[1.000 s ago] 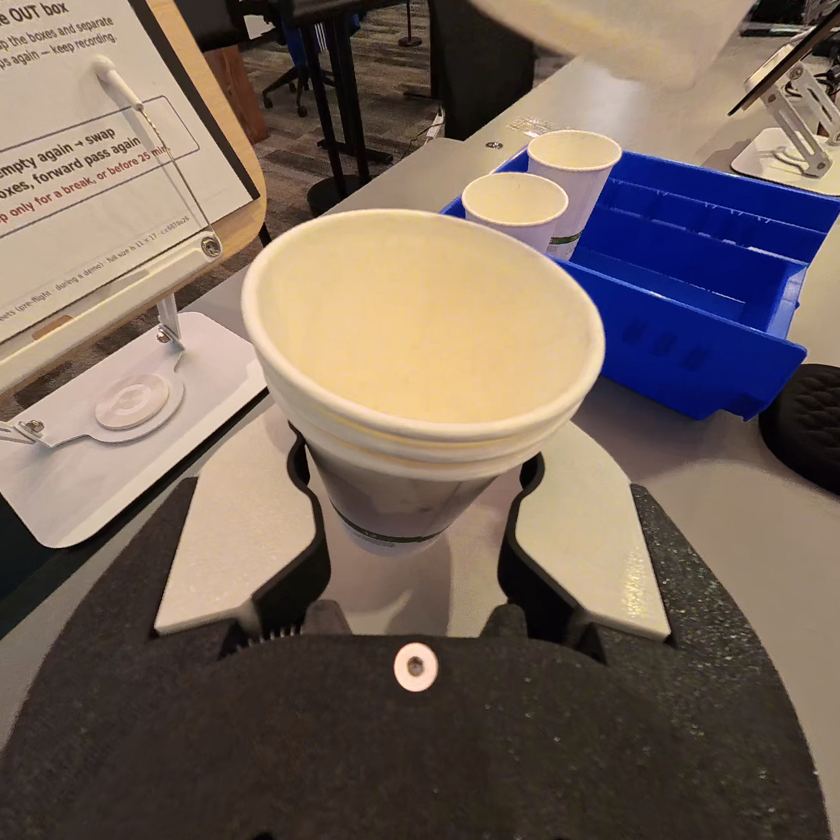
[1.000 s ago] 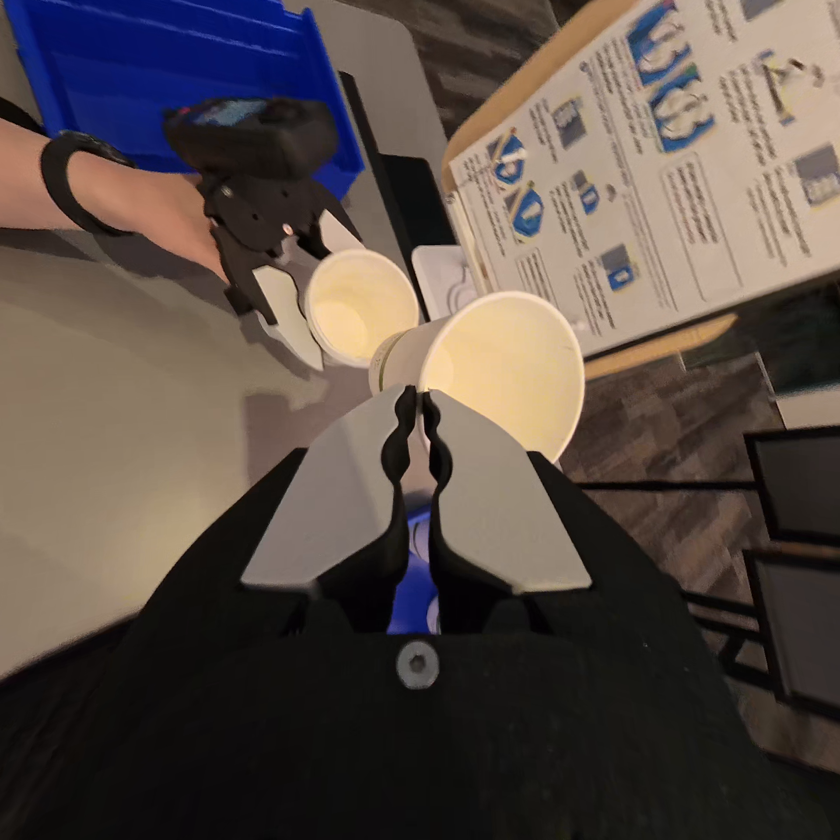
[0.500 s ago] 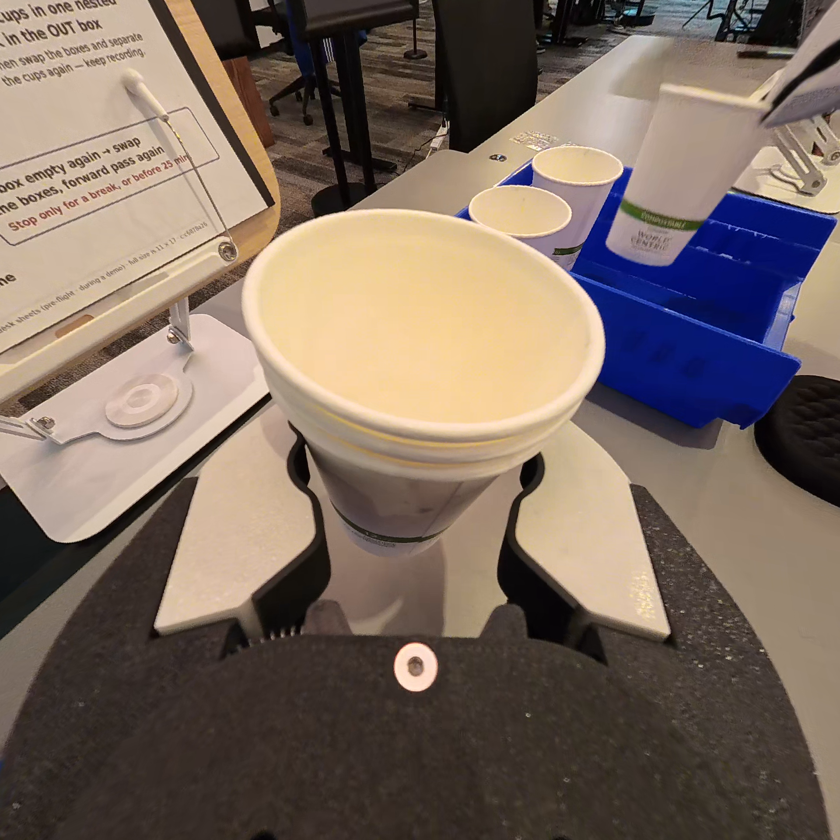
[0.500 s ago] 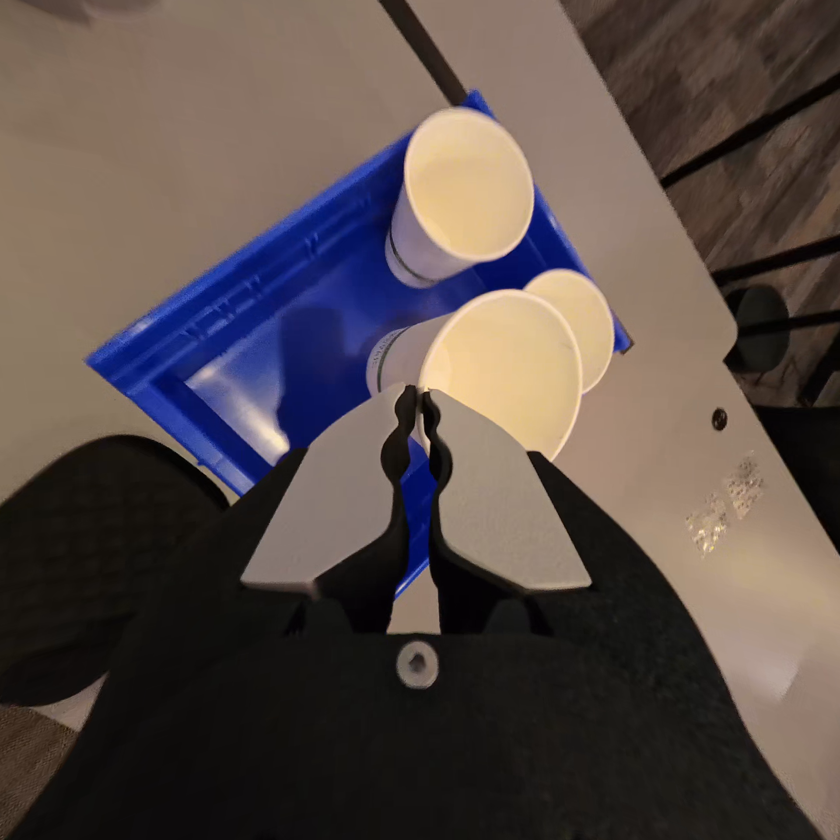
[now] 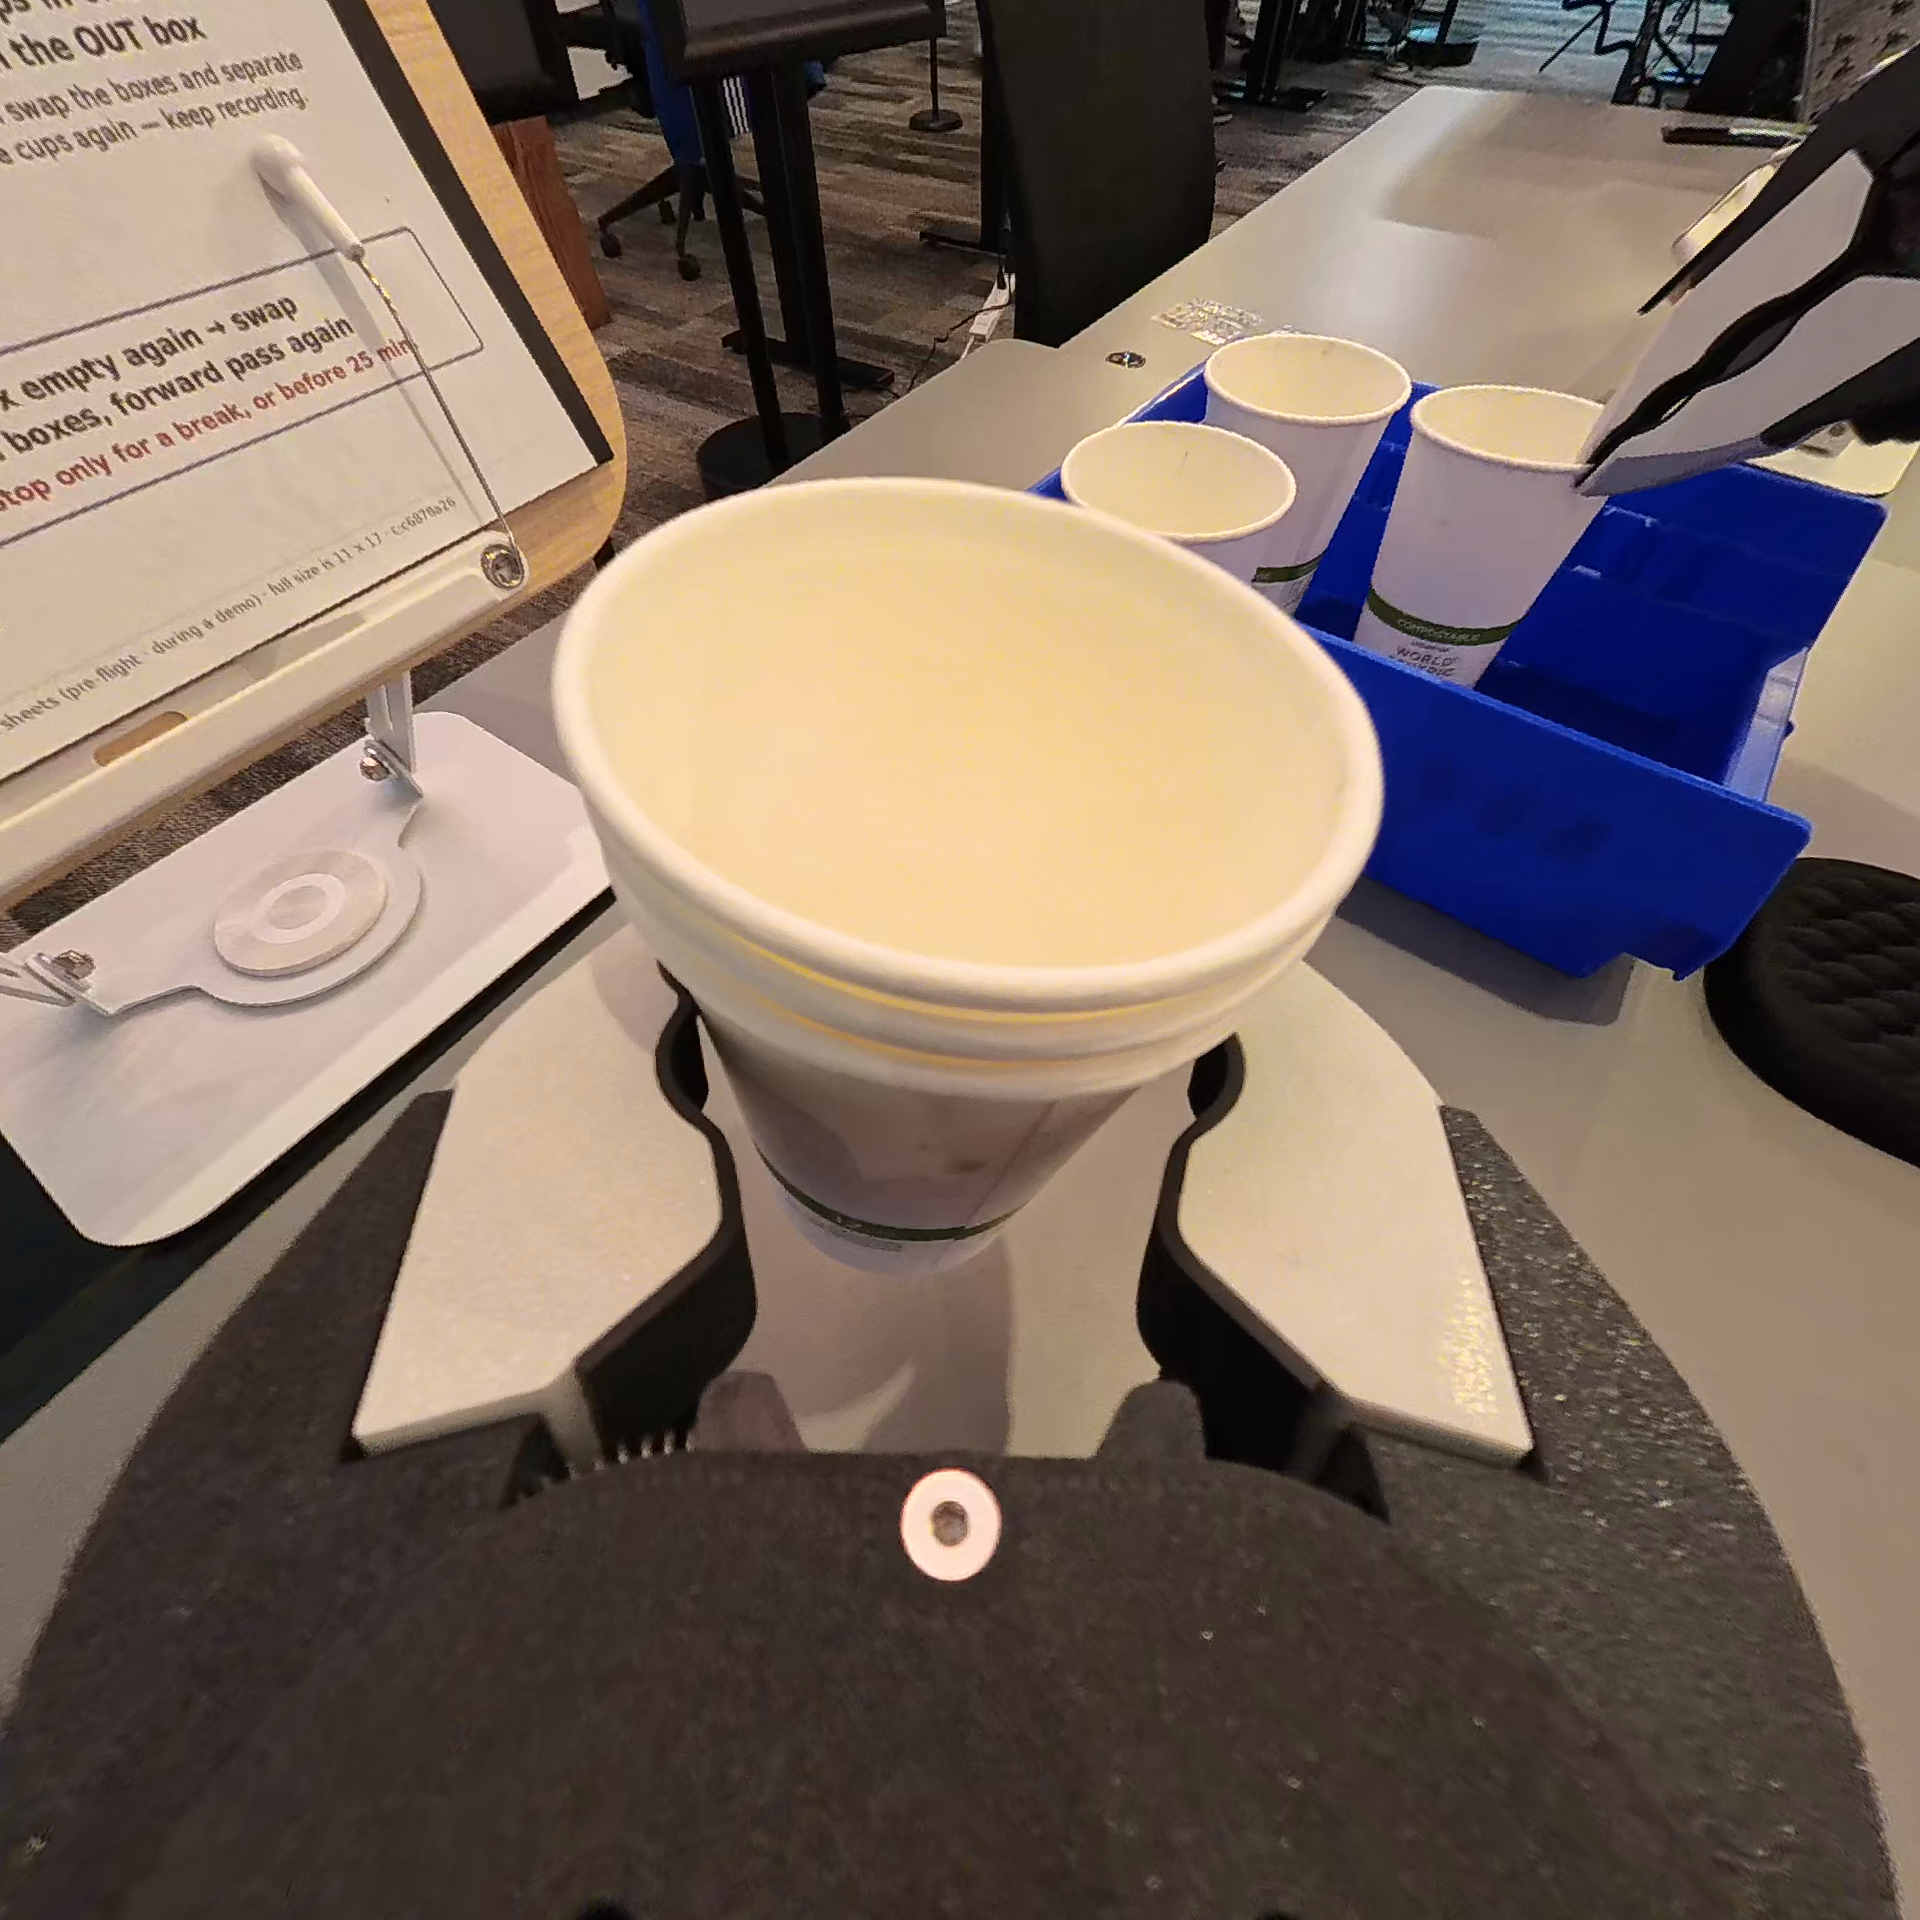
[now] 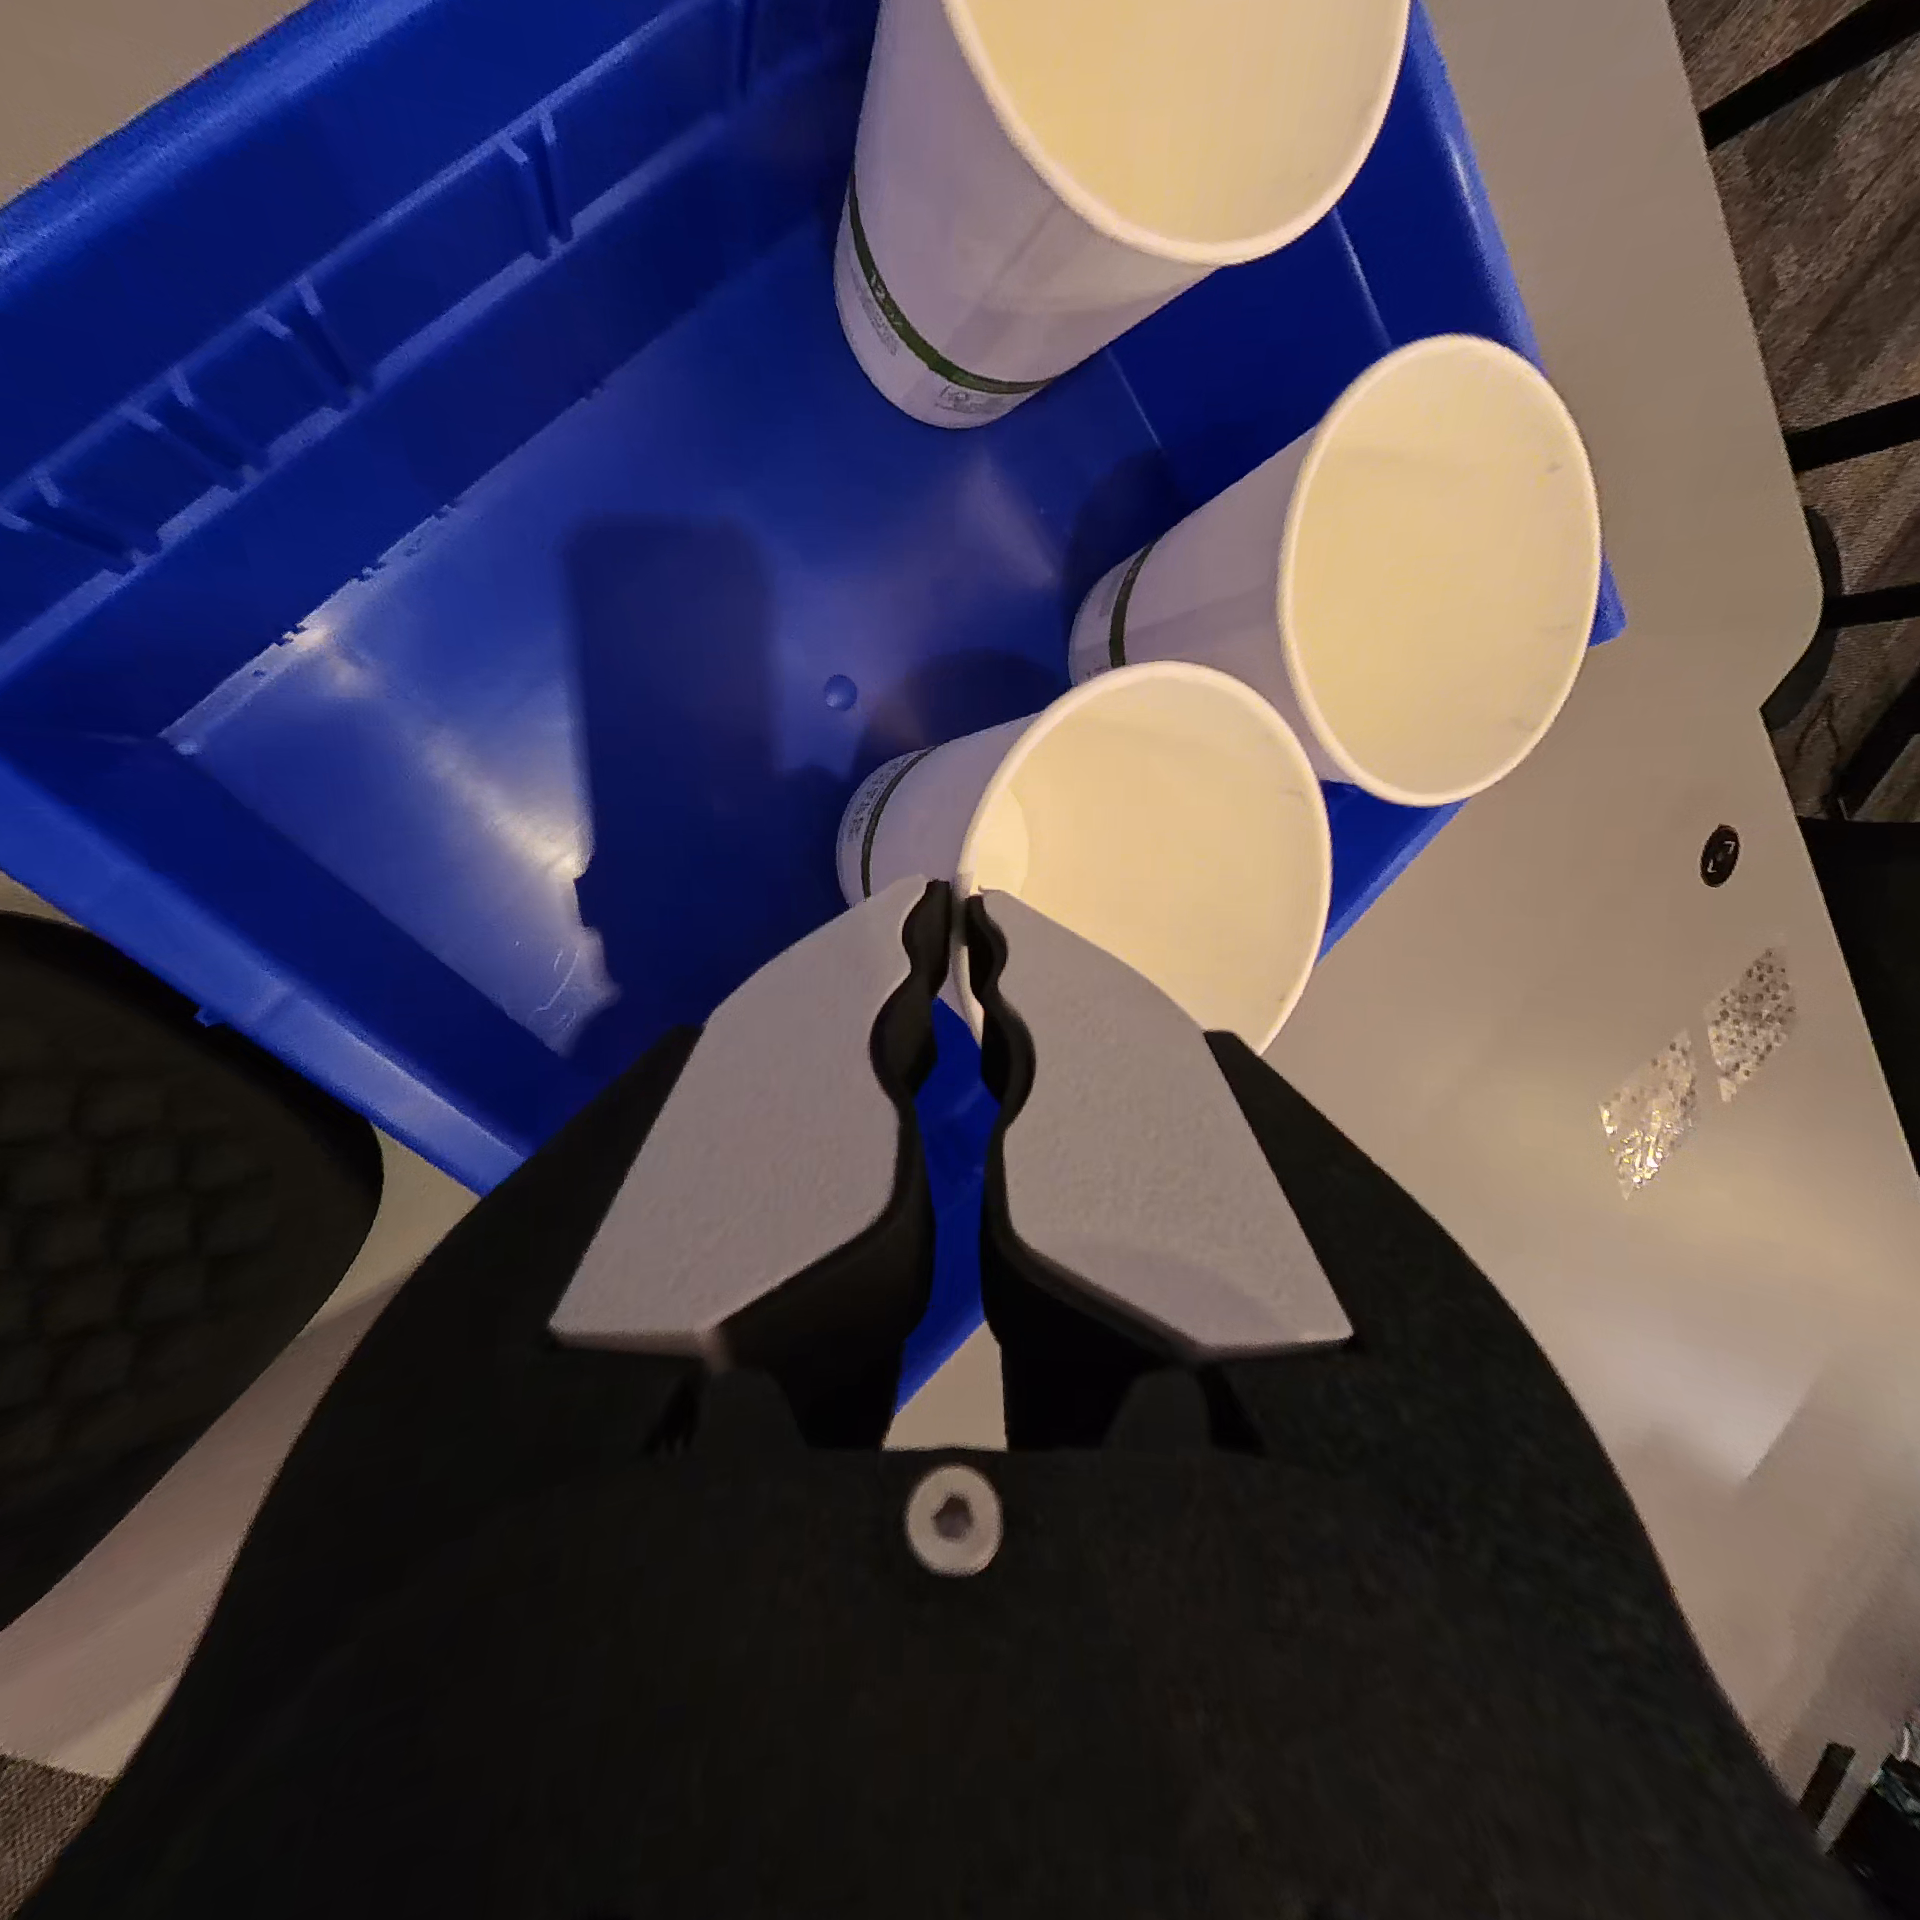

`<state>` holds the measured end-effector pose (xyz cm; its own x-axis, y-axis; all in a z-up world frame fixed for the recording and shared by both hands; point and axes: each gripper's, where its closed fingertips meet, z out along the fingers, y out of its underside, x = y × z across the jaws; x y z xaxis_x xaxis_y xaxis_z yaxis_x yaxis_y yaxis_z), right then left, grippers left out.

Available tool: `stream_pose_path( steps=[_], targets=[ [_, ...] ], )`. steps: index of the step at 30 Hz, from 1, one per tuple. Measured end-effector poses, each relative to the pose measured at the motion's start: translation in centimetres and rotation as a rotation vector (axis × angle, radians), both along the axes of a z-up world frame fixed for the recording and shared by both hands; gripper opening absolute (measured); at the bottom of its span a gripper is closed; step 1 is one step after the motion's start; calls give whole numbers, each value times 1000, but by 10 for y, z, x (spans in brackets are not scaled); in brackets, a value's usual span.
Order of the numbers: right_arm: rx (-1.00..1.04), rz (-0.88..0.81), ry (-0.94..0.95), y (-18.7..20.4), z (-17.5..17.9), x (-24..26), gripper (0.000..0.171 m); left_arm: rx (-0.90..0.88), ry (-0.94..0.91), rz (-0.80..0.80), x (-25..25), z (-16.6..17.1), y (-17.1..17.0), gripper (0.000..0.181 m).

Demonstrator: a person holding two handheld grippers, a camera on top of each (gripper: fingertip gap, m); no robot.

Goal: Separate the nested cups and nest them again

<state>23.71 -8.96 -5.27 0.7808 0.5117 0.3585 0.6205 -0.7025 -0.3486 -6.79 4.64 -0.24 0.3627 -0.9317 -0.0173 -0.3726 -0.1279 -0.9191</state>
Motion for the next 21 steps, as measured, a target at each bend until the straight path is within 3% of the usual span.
stream_pose_path(
  steps=[15, 18, 21],
  targets=[
    [-37, 16, -70, 0, -4, 2, 3, 2, 6, -9, 1, 0, -3, 93],
    [-26, -5, -81, 0, -1, 5, 19, 5, 6, -13, 2, 1, -4, 93],
    [4, 22, -87, 2, 22, -9, 19, 2, 2, -19, 3, 1, -6, 93]
  ],
)
